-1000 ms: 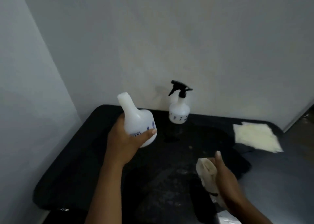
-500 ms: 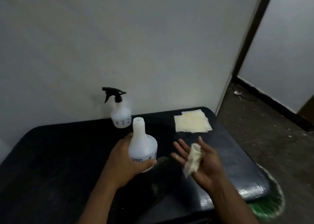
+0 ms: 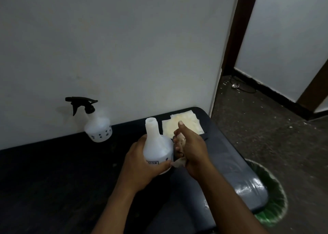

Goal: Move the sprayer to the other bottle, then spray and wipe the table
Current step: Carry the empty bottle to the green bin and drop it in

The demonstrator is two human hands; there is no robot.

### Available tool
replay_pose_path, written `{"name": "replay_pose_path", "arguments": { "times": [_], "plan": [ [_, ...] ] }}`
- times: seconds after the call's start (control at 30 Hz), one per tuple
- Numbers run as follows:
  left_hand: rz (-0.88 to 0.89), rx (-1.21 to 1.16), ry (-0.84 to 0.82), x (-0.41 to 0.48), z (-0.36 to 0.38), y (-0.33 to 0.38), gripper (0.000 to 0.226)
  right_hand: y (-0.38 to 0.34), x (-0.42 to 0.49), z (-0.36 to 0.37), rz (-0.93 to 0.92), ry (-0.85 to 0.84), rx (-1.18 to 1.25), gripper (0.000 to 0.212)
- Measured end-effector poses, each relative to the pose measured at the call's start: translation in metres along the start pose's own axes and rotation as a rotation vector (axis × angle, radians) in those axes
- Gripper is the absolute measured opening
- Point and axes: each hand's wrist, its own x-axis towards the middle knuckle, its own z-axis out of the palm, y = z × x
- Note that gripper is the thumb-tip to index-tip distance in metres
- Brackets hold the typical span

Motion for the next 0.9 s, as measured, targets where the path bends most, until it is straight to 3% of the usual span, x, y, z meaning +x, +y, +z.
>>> {"name": "replay_pose_path", "arguments": {
  "times": [0.13,0.3,0.4,0.5,0.67,0.9],
  "plan": [
    [-0.029,-0.018,-0.013,0.009,0.014,0.001,0.106,-0.002,0.008,-0.014,-0.133,-0.037,-0.013,0.024],
    [-0.035,-0.042,-0.03,0.008,0.026,0.004,0.1,0.0,0.01,-0.024,-0.309,-0.156,-0.265,0.081],
    [-0.038,-0.043,-0.084,0.003,0.031,0.007,0.099,0.01,0.004,-0.026,-0.401,-0.289,-0.458,0.093],
    [-0.031,0.015,-0.053,0.0,0.034,0.008,0.113,0.015,0.005,-0.026,-0.483,-0.288,-0.488,0.083],
    [-0.014,0.141,-0.021,-0.002,0.031,0.004,0.126,0.013,0.009,-0.028,-0.583,-0.18,-0.563,0.033],
    [0.027,0.091,-0.029,-0.007,0.033,0.018,0.11,0.016,0.005,-0.017,-0.684,-0.151,-0.523,0.02]
  ]
}}
